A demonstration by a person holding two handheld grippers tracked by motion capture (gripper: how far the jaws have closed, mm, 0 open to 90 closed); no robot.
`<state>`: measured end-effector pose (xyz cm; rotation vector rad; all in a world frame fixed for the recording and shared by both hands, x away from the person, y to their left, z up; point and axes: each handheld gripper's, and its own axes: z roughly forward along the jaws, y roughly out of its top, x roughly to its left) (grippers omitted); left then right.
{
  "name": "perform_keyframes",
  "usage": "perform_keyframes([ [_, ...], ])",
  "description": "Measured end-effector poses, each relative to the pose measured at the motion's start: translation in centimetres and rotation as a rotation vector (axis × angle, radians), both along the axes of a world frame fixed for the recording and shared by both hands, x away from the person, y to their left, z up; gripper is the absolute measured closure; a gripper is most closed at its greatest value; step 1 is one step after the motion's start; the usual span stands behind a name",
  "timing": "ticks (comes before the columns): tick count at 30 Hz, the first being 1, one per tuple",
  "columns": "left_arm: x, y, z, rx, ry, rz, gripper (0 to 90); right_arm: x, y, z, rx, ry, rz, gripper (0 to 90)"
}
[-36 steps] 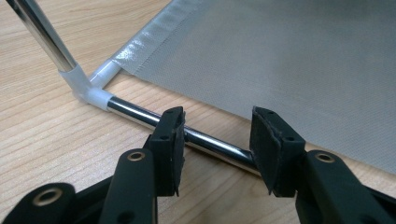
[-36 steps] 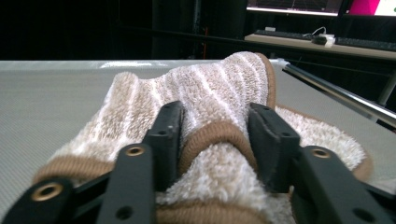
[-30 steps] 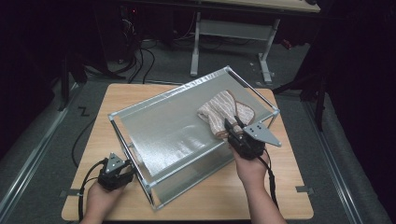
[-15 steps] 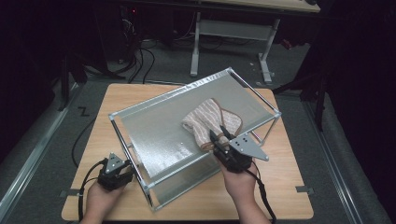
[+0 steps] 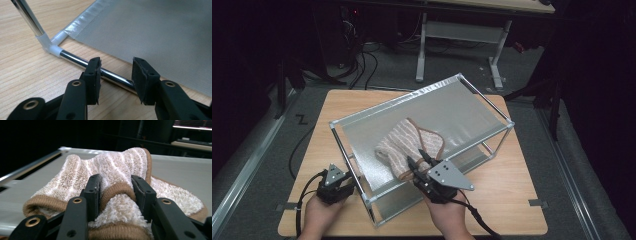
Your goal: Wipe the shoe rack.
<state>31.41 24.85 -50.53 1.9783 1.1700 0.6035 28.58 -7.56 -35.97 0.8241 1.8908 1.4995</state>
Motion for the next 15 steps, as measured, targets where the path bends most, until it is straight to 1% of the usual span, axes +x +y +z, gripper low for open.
perform_keyframes([
  [1,0.0,0.0,0.0,-0.001,0.001,0.000,58.7,0.0,0.0,0.0,0.000,0.000,0.000,61.7],
  [2,0.0,0.0,0.0,-0.001,0.001,0.000,58.7,-0.6,0.9,0.0,-0.008,-0.009,0.020,61.8],
  [6,0.0,0.0,0.0,0.000,0.000,0.000,58.9,-1.5,2.4,-0.1,-0.016,-0.026,0.045,61.8],
  [7,0.0,0.0,0.0,0.000,0.000,0.000,59.0,-1.5,2.4,-0.1,-0.016,-0.026,0.045,61.8],
  [8,0.0,0.0,0.0,0.001,-0.001,0.000,59.1,-2.1,3.2,-0.1,-0.018,-0.034,0.056,61.8],
  [10,-0.1,-0.1,0.0,-0.001,-0.002,0.001,59.2,-2.2,3.4,-0.2,-0.017,-0.035,0.063,61.8],
  [12,0.0,0.0,0.0,0.000,-0.001,0.001,59.2,-3.0,4.3,-0.2,-0.012,-0.035,0.093,61.8],
  [13,0.0,0.0,0.0,0.000,-0.001,0.001,59.3,-3.0,4.3,-0.2,-0.012,-0.035,0.093,61.8],
  [15,0.0,0.0,0.0,-0.001,-0.002,0.001,59.4,-3.5,4.8,-0.2,-0.007,-0.038,0.118,61.8],
])
